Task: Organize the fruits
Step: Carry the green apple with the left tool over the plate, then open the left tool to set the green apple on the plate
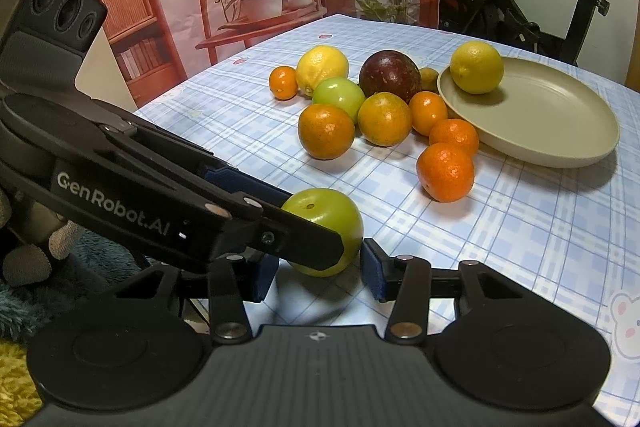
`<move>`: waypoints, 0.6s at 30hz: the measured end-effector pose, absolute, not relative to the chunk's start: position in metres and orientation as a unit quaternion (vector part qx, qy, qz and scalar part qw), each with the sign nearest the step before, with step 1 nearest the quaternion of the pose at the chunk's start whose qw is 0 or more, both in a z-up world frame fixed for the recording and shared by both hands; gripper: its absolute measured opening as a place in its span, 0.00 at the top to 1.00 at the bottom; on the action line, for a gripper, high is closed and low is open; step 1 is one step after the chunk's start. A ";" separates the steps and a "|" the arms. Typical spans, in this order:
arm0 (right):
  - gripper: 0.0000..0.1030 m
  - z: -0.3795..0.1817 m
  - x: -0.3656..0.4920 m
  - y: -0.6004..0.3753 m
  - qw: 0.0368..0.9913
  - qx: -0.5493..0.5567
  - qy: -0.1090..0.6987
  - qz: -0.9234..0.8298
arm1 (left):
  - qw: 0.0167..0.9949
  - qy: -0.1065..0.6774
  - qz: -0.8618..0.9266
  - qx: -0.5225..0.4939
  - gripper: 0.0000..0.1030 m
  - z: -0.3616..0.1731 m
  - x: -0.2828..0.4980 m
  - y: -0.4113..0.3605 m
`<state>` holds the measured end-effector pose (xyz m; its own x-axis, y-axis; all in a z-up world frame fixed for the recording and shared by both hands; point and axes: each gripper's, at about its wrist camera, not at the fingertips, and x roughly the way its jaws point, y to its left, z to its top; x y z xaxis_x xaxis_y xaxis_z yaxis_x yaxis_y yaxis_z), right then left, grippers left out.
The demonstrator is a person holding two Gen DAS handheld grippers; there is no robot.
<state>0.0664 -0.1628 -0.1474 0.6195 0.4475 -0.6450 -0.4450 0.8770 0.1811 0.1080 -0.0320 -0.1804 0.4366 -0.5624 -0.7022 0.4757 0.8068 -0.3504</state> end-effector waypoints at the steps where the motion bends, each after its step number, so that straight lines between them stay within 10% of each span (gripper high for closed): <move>1: 0.54 -0.147 0.067 -0.162 0.900 0.002 0.359 0.247 | 0.848 0.429 -0.308 -0.047 0.53 -0.178 0.107 -0.033; 18: 0.54 -0.091 0.149 -0.205 0.941 0.024 0.276 0.194 | 0.872 0.371 -0.319 0.005 0.53 -0.117 0.221 -0.105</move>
